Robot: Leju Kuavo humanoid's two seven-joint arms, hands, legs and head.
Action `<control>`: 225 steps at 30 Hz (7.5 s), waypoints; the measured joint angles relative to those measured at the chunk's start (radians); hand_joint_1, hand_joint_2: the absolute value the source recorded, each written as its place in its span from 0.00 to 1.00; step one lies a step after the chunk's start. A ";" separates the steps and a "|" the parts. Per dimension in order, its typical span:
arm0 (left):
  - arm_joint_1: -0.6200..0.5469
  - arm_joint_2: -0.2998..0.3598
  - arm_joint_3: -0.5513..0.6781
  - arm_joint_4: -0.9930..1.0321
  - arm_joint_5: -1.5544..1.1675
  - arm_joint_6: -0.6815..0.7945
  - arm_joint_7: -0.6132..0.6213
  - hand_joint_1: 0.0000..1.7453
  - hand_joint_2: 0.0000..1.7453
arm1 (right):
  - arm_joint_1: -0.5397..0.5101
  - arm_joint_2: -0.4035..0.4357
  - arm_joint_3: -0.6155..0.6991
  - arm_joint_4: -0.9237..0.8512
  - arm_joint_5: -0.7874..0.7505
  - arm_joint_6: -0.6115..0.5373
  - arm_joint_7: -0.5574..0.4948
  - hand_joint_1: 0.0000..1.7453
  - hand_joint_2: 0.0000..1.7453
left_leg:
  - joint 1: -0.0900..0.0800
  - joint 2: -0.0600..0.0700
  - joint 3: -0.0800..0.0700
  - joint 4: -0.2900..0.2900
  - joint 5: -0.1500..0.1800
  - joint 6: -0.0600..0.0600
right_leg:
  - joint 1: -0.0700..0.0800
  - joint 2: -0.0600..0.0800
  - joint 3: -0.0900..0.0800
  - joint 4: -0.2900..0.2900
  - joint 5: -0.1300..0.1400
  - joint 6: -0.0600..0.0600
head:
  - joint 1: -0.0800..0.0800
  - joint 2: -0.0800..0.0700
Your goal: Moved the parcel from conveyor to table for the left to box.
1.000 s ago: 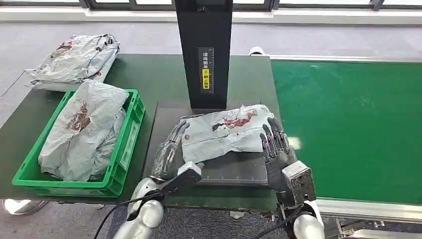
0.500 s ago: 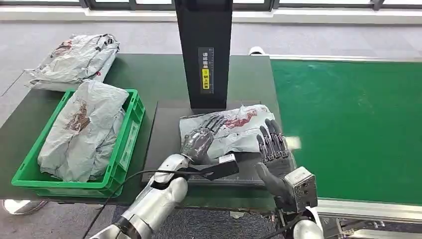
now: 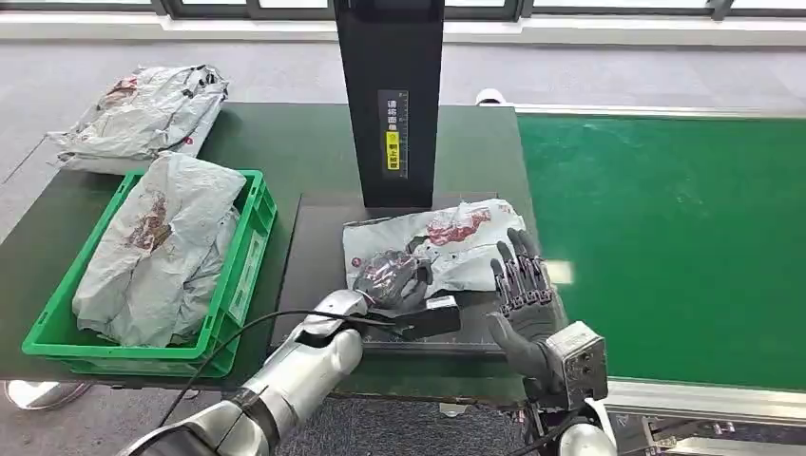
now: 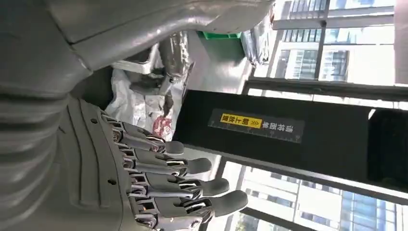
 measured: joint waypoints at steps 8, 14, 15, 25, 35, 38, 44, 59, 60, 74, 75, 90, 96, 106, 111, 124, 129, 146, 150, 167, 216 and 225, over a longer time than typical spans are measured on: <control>-0.021 0.000 -0.006 0.053 0.000 -0.003 -0.012 1.00 1.00 | 0.004 0.000 0.000 -0.003 -0.002 -0.004 -0.001 0.00 1.00 | 0.000 0.000 0.000 0.000 0.000 0.000 | 0.000 0.000 0.000 0.000 0.000 0.000 | 0.000 0.000; -0.028 0.000 -0.006 0.073 0.001 -0.003 -0.013 1.00 1.00 | 0.005 0.000 0.000 -0.003 -0.002 -0.004 -0.002 0.00 1.00 | 0.000 0.000 0.000 0.000 0.000 0.000 | 0.000 0.000 0.000 0.000 0.000 0.000 | 0.000 0.000; -0.029 0.000 -0.006 0.075 0.003 -0.003 -0.016 1.00 1.00 | 0.005 0.000 0.000 -0.003 -0.003 -0.006 -0.003 0.00 1.00 | 0.000 0.000 0.000 0.000 0.000 0.000 | 0.000 0.000 0.000 0.000 0.000 0.000 | 0.000 0.000; -0.030 0.020 -0.028 0.072 -0.045 0.155 0.010 1.00 1.00 | 0.013 -0.003 0.000 -0.003 -0.032 -0.018 -0.021 0.00 1.00 | 0.000 0.000 0.000 0.000 0.000 0.000 | 0.000 0.000 0.000 0.000 0.000 0.000 | 0.000 0.000; -0.018 0.115 -0.060 -0.167 -0.298 0.241 0.229 0.00 1.00 | 0.037 -0.013 0.000 -0.003 -0.037 -0.023 -0.039 0.00 1.00 | 0.000 0.000 -0.001 0.000 0.000 0.000 | 0.000 0.000 0.000 0.000 0.000 0.000 | 0.000 0.000; -0.013 0.139 -0.055 -0.196 -0.320 0.241 0.227 0.00 1.00 | 0.037 -0.019 0.000 -0.003 -0.038 -0.021 -0.043 0.00 1.00 | 0.000 -0.001 -0.001 0.000 0.000 0.000 | 0.000 0.000 0.000 0.000 0.000 0.000 | 0.000 0.000; 0.007 0.152 -0.048 -0.253 -0.343 0.237 0.200 0.00 1.00 | 0.026 -0.026 0.000 0.005 -0.038 -0.016 -0.049 0.00 1.00 | 0.000 -0.001 -0.001 0.000 0.000 -0.001 | 0.000 -0.001 0.000 0.000 0.000 0.000 | 0.000 0.000; 0.029 0.148 -0.048 -0.150 -0.273 0.058 0.107 0.00 1.00 | 0.002 -0.027 0.001 0.031 -0.032 0.006 -0.052 0.00 1.00 | 0.000 -0.001 -0.001 0.000 0.000 -0.001 | 0.000 0.000 0.000 0.000 0.000 0.000 | 0.000 0.000; 0.029 0.147 -0.048 -0.134 -0.273 0.057 0.104 0.00 1.00 | 0.001 -0.027 0.002 0.032 -0.032 0.008 -0.052 0.00 1.00 | 0.000 -0.001 -0.001 0.000 0.000 -0.001 | 0.000 -0.001 0.000 0.000 0.000 0.000 | 0.000 0.000; -0.007 0.134 -0.050 0.033 -0.243 -0.010 0.095 1.00 1.00 | -0.021 -0.027 0.003 0.049 -0.029 0.020 -0.057 0.00 1.00 | 0.000 -0.002 0.002 0.000 0.000 0.000 | 0.000 -0.002 0.005 0.000 0.000 0.000 | 0.000 0.000; -0.008 0.134 -0.050 0.039 -0.243 -0.011 0.094 1.00 1.00 | -0.021 -0.027 0.003 0.049 -0.029 0.020 -0.057 0.00 1.00 | 0.000 -0.002 0.002 0.000 0.001 0.000 | 0.000 -0.002 0.005 0.000 0.000 0.000 | 0.000 0.000; -0.020 0.127 -0.056 0.084 -0.280 0.019 0.130 1.00 1.00 | -0.021 -0.027 0.004 0.049 -0.031 0.027 -0.056 0.00 1.00 | 0.000 -0.001 0.002 0.000 0.002 0.000 | 0.000 -0.001 0.003 0.000 0.001 0.000 | 0.000 0.000; -0.018 0.127 -0.068 0.093 -0.297 0.049 0.151 1.00 1.00 | -0.020 -0.027 0.004 0.050 -0.031 0.026 -0.056 0.00 1.00 | 0.000 -0.001 0.002 0.000 0.002 0.000 | 0.000 -0.001 0.003 0.000 0.001 0.000 | 0.000 0.000; 0.000 0.144 -0.073 0.033 -0.373 0.297 0.259 1.00 1.00 | 0.012 -0.028 0.004 0.033 -0.032 0.005 -0.057 0.00 1.00 | 0.000 -0.002 0.000 0.000 0.002 0.000 | 0.000 -0.001 0.001 0.000 0.001 0.000 | 0.000 0.000; 0.040 0.192 0.001 -0.271 -0.455 0.430 0.323 1.00 1.00 | 0.046 -0.033 0.004 0.006 -0.039 -0.027 -0.058 0.00 1.00 | 0.000 -0.001 -0.001 0.000 0.002 -0.001 | 0.000 0.000 -0.001 0.001 0.001 0.000 | 0.000 0.000; 0.217 0.270 0.348 -0.856 -0.454 0.629 0.246 1.00 1.00 | 0.103 -0.055 0.003 -0.005 -0.042 -0.109 -0.063 0.00 1.00 | 0.001 0.000 -0.002 -0.001 0.001 -0.001 | 0.001 0.001 -0.002 0.000 0.000 -0.001 | 0.000 0.000; 0.239 0.270 0.478 -0.944 -0.469 0.629 0.223 1.00 1.00 | 0.107 -0.060 0.003 -0.012 -0.038 -0.118 -0.069 0.00 1.00 | 0.001 0.000 -0.002 -0.001 0.001 -0.001 | 0.000 0.000 -0.002 0.000 0.000 -0.001 | 0.000 0.000; 0.261 0.359 0.673 -0.721 -0.554 0.429 0.562 1.00 1.00 | 0.172 -0.070 -0.022 -0.081 -0.032 -0.102 -0.059 0.00 1.00 | 0.001 0.002 -0.002 -0.001 0.001 -0.001 | 0.001 0.002 -0.003 0.000 0.000 -0.001 | 0.000 0.000; 0.258 0.383 0.666 -0.639 -0.554 0.409 0.576 1.00 1.00 | 0.173 -0.070 -0.023 -0.087 -0.031 -0.096 -0.056 0.00 1.00 | 0.001 0.002 -0.002 -0.001 0.001 -0.001 | 0.000 0.002 -0.003 0.000 0.000 -0.001 | 0.000 0.000; 0.241 0.406 0.672 -0.415 -0.555 0.088 0.691 0.00 0.00 | 0.136 -0.070 -0.038 -0.081 -0.029 -0.043 -0.040 0.00 1.00 | 0.001 0.001 0.000 -0.001 0.001 -0.001 | 0.000 0.001 0.000 0.000 0.000 -0.002 | 0.000 0.000; 0.516 0.174 0.588 -1.337 -0.137 0.536 0.065 0.00 1.00 | 0.194 -0.065 -0.047 -0.092 -0.031 -0.114 -0.061 0.00 1.00 | 0.000 0.001 0.000 -0.001 -0.001 -0.001 | 0.000 0.001 -0.002 0.000 -0.002 -0.001 | 0.000 0.000; 0.583 0.154 0.401 -1.110 0.750 -0.161 -0.170 0.00 1.00 | 0.187 -0.062 -0.087 -0.059 -0.036 -0.050 -0.038 0.00 1.00 | 0.000 0.005 0.001 0.000 -0.003 0.000 | 0.000 0.006 0.000 0.000 -0.001 0.000 | 0.000 0.000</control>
